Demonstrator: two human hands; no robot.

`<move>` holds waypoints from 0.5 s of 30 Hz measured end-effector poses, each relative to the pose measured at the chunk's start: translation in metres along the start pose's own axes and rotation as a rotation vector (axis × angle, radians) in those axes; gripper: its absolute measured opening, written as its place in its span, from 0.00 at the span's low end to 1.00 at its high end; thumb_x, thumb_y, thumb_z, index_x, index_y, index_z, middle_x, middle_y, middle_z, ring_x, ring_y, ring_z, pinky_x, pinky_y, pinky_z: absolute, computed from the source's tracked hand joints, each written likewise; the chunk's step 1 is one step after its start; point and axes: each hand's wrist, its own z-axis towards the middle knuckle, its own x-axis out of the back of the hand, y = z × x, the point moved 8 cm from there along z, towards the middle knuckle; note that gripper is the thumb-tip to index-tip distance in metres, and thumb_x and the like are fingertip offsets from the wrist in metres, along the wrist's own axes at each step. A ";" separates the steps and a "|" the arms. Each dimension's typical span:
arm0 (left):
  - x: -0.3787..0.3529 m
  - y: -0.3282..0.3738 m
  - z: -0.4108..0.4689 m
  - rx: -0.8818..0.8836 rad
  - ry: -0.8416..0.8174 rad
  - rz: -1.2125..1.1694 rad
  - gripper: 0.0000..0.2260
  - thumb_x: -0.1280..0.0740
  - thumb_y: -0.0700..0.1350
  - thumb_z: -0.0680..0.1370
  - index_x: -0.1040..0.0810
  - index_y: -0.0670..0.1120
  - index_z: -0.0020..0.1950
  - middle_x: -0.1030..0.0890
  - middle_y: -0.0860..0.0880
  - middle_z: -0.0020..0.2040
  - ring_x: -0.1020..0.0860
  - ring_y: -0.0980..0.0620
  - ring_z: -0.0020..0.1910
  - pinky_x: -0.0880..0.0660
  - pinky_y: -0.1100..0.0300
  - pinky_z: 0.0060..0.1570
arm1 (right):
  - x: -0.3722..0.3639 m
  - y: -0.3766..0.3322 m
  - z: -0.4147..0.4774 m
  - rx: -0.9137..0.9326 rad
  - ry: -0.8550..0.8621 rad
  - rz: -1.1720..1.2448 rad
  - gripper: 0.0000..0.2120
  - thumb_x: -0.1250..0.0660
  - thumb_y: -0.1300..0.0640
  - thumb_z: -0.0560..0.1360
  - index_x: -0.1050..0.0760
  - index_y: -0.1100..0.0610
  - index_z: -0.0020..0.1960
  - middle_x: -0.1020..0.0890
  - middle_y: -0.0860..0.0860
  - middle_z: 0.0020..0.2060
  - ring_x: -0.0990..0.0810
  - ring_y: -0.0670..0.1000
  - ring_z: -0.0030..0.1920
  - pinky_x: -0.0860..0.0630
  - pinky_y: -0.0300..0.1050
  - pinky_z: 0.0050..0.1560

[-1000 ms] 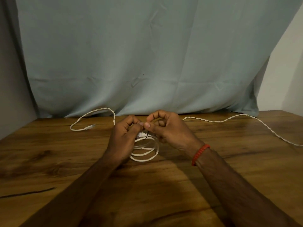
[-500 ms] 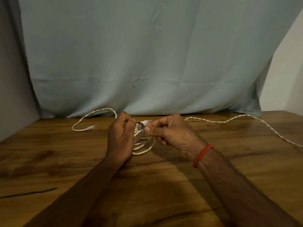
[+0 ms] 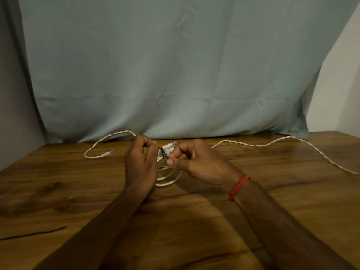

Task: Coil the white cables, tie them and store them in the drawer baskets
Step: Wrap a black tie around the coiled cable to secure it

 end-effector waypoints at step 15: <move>-0.013 -0.016 -0.005 0.274 -0.069 -0.361 0.08 0.34 0.41 0.82 0.23 0.49 0.43 0.20 0.50 0.40 0.23 0.54 0.37 0.28 0.63 0.28 | -0.013 -0.001 0.001 0.122 0.106 -0.134 0.07 0.28 0.59 0.76 0.22 0.57 0.40 0.28 0.45 0.29 0.32 0.42 0.30 0.34 0.36 0.33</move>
